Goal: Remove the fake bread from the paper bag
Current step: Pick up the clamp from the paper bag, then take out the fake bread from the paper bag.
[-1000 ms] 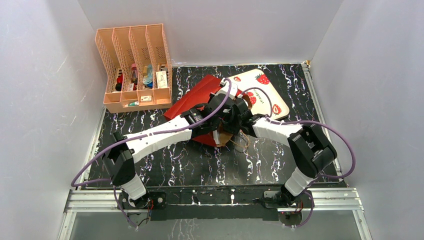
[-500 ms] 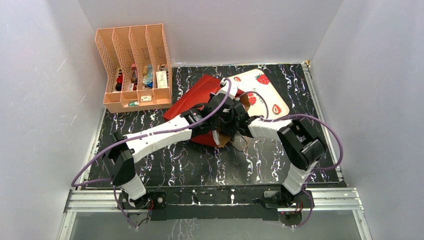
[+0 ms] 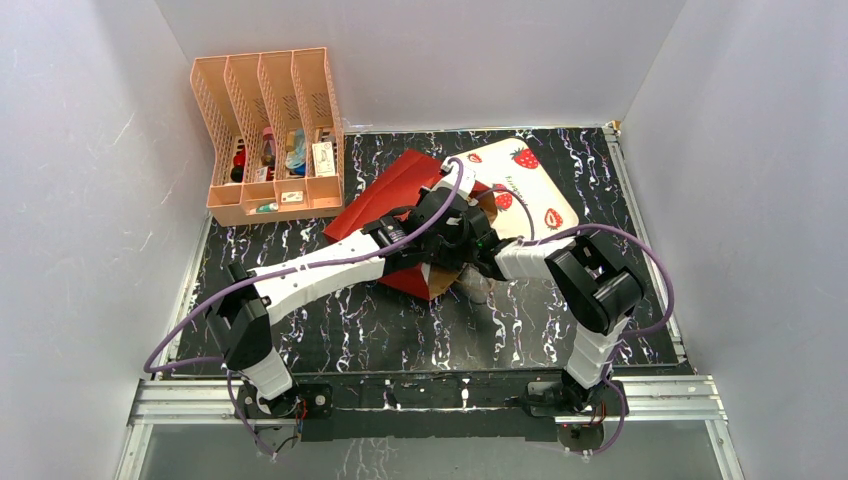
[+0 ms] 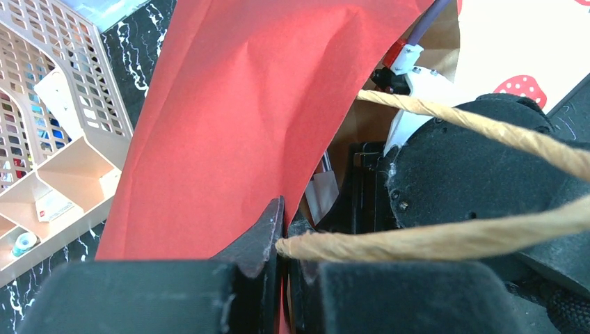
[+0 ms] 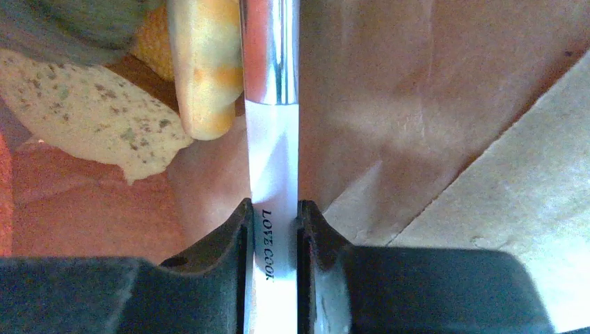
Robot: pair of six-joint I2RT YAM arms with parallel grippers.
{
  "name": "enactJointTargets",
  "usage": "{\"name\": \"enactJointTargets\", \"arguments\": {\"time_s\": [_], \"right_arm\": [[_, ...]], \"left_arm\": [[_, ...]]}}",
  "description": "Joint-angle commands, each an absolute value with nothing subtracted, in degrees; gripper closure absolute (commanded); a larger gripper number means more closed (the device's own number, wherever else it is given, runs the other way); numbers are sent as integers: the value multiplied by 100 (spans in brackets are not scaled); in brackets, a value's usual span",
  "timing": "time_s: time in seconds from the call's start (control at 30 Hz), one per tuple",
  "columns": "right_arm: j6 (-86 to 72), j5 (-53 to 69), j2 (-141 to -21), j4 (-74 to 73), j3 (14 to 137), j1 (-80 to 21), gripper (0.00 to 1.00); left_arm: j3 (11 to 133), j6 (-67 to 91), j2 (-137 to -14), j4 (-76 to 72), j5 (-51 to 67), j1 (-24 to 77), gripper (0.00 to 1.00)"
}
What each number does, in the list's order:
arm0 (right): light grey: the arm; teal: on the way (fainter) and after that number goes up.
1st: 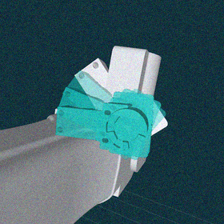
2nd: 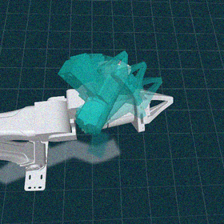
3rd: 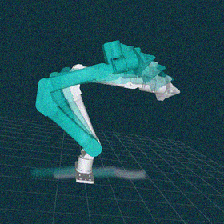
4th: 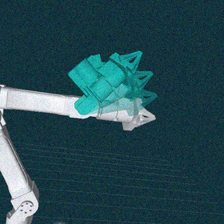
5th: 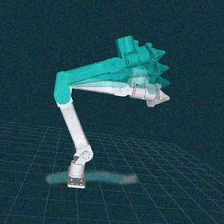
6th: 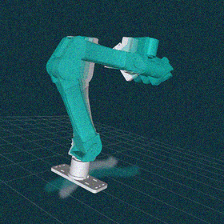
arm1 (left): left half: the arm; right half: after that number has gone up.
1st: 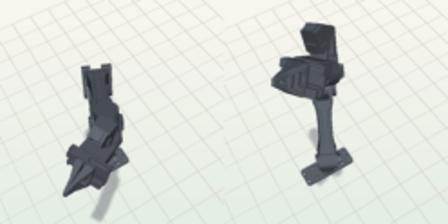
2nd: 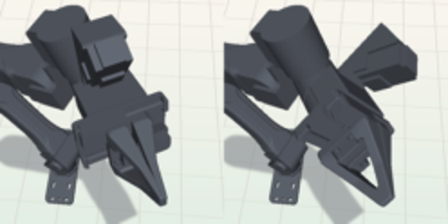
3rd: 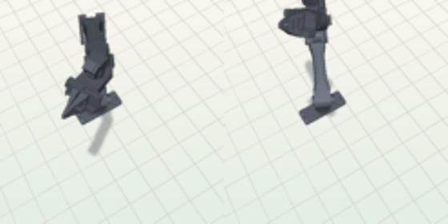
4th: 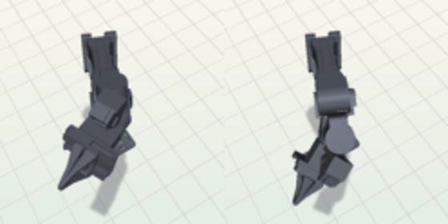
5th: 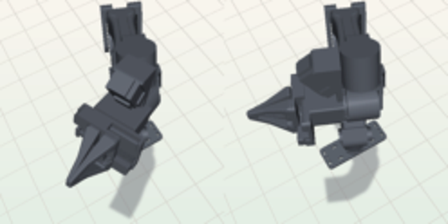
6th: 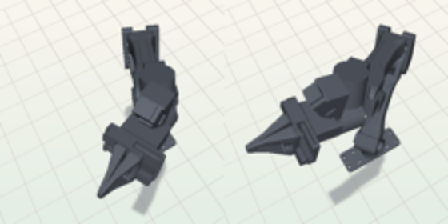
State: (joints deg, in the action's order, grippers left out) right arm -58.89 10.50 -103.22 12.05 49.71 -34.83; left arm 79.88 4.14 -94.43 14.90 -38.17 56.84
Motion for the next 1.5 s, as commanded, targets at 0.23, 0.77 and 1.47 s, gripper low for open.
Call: {"name": "enactJointTargets", "arguments": {"time_s": [0.23, 0.77, 1.47], "right_arm": [[-5964, 1065, -9688, 1261, 4776, -3480, 98], [-5750, 1014, -8365, 514, 4473, -3434, 100], [-5608, 1307, -8244, 340, 4518, -3397, 100]], "left_arm": [[8123, 580, -9076, 1573, -4182, 5694, 100], [8164, 638, -9024, 1484, -4529, 5692, 100], [8226, 688, -8986, 1455, -4460, 5691, 100]]}}
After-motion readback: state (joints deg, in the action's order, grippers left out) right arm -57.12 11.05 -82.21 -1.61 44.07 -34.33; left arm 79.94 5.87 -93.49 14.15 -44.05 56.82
